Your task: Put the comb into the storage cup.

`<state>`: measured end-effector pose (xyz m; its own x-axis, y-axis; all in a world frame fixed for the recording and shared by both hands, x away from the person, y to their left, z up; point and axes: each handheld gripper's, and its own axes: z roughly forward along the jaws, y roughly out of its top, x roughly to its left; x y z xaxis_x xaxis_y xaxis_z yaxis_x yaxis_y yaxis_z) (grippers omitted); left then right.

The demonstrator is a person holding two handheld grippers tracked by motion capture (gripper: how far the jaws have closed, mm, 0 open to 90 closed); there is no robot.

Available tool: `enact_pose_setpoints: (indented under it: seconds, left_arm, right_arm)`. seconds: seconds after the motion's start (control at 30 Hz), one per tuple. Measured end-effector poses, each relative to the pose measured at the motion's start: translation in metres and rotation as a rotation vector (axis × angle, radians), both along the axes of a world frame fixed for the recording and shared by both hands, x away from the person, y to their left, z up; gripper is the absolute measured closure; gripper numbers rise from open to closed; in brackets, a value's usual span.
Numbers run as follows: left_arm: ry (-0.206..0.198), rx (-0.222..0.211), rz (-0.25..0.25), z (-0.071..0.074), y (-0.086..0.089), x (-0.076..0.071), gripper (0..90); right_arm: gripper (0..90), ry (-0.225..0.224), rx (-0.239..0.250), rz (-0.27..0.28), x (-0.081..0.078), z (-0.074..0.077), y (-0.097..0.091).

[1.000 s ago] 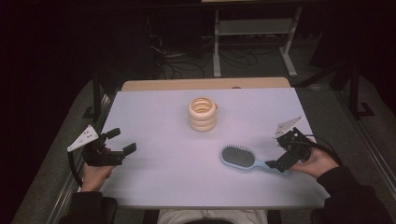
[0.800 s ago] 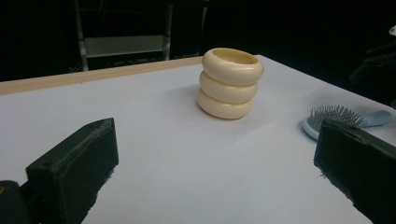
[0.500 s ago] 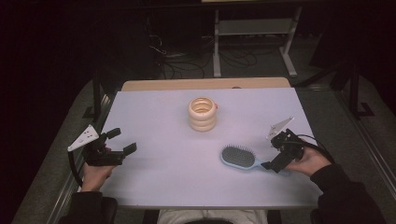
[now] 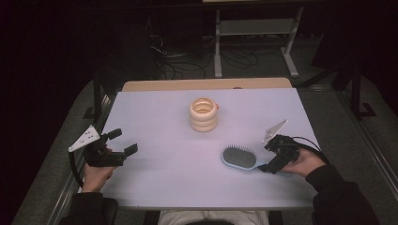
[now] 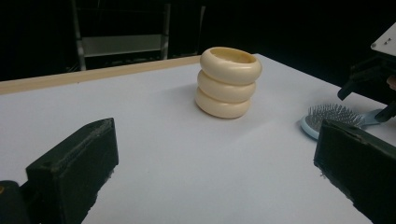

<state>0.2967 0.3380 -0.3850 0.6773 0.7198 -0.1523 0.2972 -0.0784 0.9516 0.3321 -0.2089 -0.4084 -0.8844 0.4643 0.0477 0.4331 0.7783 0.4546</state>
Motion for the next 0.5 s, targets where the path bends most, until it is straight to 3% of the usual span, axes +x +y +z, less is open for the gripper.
enact_pose_setpoints:
  seconds: [0.33,0.5]
  left_arm:
    - [-0.001,-0.001,0.001,0.0,0.0,0.0,0.0]
    - [0.0,0.001,0.001,0.0,0.0,0.0,0.0]
  right_arm:
    - [17.1,0.001,-0.026,0.019,0.001,-0.007,0.006]
    - [24.2,0.014,-0.034,0.045,0.0,-0.013,0.007]
